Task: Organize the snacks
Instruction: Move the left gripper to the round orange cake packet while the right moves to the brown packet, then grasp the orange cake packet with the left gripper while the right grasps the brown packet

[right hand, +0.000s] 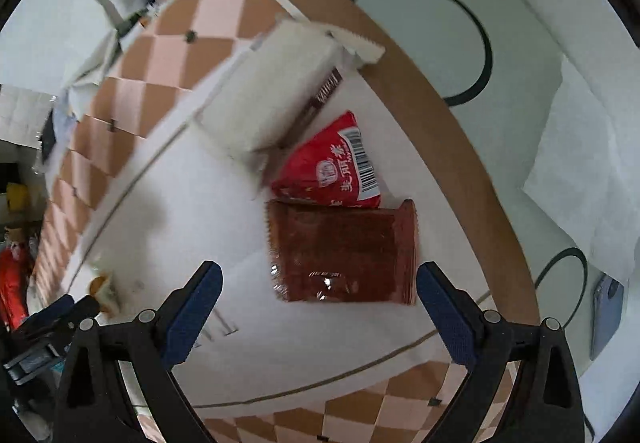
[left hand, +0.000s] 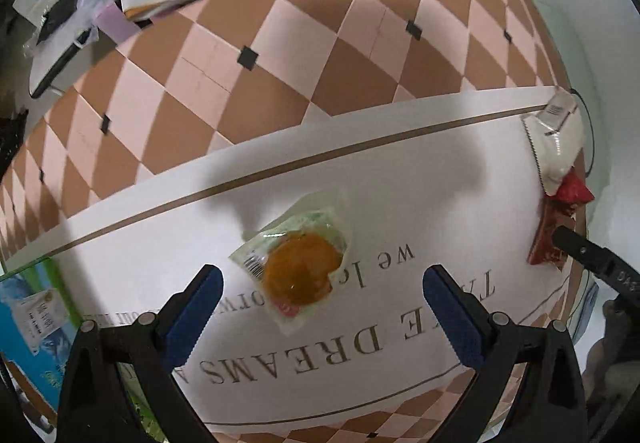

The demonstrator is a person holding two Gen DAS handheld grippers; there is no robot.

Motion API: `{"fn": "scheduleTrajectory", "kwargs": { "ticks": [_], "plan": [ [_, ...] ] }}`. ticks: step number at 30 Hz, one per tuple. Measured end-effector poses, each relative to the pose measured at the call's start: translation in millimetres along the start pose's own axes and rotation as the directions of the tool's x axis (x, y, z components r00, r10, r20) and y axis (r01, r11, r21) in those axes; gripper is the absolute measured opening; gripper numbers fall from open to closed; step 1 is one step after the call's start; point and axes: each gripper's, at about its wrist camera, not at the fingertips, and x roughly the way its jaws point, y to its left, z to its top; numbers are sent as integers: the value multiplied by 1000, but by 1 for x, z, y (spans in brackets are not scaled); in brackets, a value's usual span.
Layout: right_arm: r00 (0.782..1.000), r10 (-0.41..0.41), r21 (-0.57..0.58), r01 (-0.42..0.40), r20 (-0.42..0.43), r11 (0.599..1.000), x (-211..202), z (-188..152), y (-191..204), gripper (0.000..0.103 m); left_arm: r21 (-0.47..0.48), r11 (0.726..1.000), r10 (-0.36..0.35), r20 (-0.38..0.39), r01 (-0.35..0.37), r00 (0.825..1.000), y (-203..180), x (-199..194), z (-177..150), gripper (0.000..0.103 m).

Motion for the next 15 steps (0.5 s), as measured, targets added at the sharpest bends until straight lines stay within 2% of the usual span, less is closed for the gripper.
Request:
{"fn": "scheduleTrajectory", "kwargs": {
  "ticks": [4,8,10,12,13,15],
  "plan": [
    [999,-36,8,36,-26,999,22,2,3,99,-21,1000,-20,-26,20,999,2,11,6,102],
    [992,-129,-41,130,14,991,31,-2,16,95,-30,999,-33,-48,31,998,3,21,9,100],
    [990,-130,-59,133,53,989,29,-7,22,90,-34,999,-20,-47,18,999,4,25,9,86],
    [989,-129,-65,134,70,989,28,-12,26,83,-27,1000,9,-37,-10,999,4,26,8,78],
    [989,-129,-67,134,78,989,28,-15,28,82,-21,1000,19,-33,-20,999,4,26,7,68],
    [987,-129,-82,137,91,987,29,-19,33,79,-5,999,43,-21,-43,999,4,25,4,59]
  ]
}}
